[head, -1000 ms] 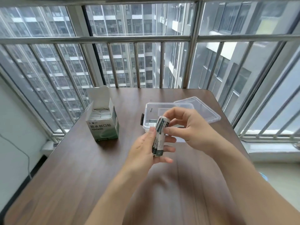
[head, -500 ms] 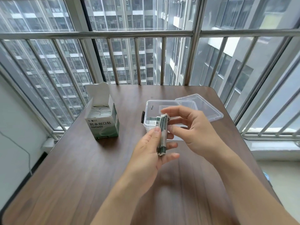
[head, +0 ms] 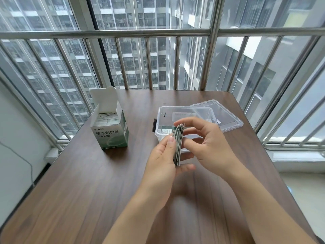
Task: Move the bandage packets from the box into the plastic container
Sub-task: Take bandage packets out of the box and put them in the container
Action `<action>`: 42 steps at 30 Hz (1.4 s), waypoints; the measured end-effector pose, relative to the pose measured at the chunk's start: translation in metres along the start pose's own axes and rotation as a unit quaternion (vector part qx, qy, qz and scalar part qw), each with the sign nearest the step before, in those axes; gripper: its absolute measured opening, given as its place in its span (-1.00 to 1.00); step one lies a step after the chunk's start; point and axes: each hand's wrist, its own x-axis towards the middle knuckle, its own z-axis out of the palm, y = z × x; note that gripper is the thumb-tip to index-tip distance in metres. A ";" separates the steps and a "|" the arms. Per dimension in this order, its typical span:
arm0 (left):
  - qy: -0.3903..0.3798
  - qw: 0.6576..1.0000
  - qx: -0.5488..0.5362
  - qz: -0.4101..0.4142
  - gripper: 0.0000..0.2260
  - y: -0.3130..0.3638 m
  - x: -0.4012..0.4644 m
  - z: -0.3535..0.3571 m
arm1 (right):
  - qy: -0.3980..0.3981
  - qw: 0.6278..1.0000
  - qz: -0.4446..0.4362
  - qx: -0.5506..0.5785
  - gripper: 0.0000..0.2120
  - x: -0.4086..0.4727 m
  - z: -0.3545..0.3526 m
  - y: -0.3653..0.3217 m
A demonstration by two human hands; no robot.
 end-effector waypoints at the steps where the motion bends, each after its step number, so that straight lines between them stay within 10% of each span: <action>1: -0.003 1.000 -0.012 -0.001 -0.67 0.000 0.001 0.000 | 0.010 1.000 0.006 -0.003 -0.64 0.000 0.001 0.001; 22: -0.047 0.987 0.140 -0.058 -0.83 0.008 0.017 -0.007 | -0.224 0.972 0.072 -0.030 -0.89 0.042 -0.036 -0.023; 29: -0.016 0.994 0.092 0.055 -0.73 0.005 0.017 -0.016 | -0.126 0.984 0.125 -0.027 -0.84 0.068 -0.057 -0.035; 34: 0.261 0.888 0.256 0.279 -0.82 -0.004 0.026 -0.047 | -0.109 0.955 0.227 -0.159 -0.88 0.116 -0.066 -0.029; 42: 0.128 0.846 0.458 0.240 -0.32 -0.031 0.041 -0.056 | -0.167 0.883 0.311 -0.308 -0.78 0.122 -0.008 0.008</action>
